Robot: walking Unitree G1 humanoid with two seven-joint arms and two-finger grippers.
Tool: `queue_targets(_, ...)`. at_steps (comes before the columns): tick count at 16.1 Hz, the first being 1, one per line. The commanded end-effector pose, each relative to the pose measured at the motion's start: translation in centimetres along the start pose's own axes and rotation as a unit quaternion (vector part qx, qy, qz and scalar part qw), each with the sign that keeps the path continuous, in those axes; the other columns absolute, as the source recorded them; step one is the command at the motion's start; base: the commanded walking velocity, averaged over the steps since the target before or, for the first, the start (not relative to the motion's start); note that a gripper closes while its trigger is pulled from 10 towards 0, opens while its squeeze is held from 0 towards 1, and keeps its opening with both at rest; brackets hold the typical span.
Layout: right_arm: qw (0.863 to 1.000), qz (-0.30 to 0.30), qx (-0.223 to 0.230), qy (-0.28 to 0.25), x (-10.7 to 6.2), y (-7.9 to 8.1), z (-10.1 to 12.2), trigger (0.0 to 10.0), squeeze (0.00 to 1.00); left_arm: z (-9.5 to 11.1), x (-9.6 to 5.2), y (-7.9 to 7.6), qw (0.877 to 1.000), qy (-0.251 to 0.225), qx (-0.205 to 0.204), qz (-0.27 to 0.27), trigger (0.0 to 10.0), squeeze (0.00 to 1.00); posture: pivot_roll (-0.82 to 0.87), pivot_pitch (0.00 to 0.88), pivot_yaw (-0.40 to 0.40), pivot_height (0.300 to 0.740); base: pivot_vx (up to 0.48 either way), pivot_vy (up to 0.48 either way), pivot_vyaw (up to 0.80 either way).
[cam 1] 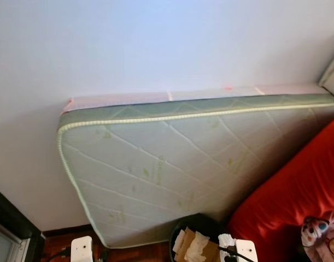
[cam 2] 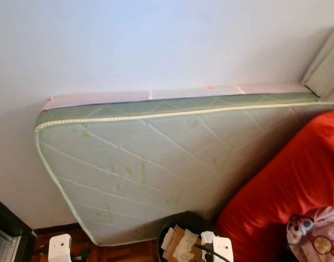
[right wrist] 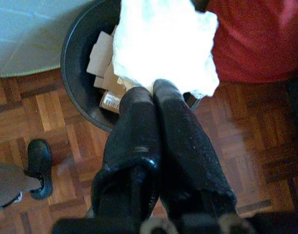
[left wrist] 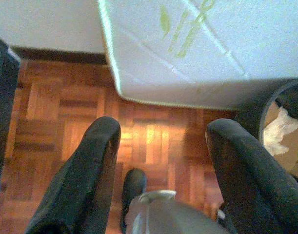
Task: Clean up the room
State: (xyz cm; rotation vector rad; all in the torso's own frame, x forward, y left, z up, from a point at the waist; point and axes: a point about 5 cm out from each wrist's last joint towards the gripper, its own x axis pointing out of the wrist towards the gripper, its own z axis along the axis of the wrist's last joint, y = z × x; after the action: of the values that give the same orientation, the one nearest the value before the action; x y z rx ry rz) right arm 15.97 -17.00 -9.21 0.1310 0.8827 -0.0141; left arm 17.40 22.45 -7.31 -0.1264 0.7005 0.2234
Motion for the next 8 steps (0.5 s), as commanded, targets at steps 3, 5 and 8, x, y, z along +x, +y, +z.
queue_targets(3, 0.987, 0.030, -0.008, -0.160, 1.6, 1.6, 10.3, 10.0, 0.00, 9.9, 2.3, -1.6, 0.985, -0.168, 0.011, -0.023, 10.0, 0.00, 0.08, 0.000, -0.075, 0.740, 0.000, 0.000, 0.00)
queue_targets(5, 0.981, 0.039, -0.007, -0.190, 1.5, 2.1, 11.5, 10.0, 0.00, 11.2, 2.2, -1.9, 0.978, -0.202, 0.020, -0.036, 10.0, 0.00, 0.08, 0.000, -0.069, 0.740, 0.000, 0.000, 0.00)
queue_targets(8, 0.971, 0.061, 0.010, -0.230, 1.3, 2.8, 12.8, 10.0, 0.00, 12.5, 1.7, -2.6, 0.964, -0.254, 0.044, -0.064, 10.0, 0.00, 0.07, 0.000, -0.050, 0.740, 0.000, 0.000, 0.00)
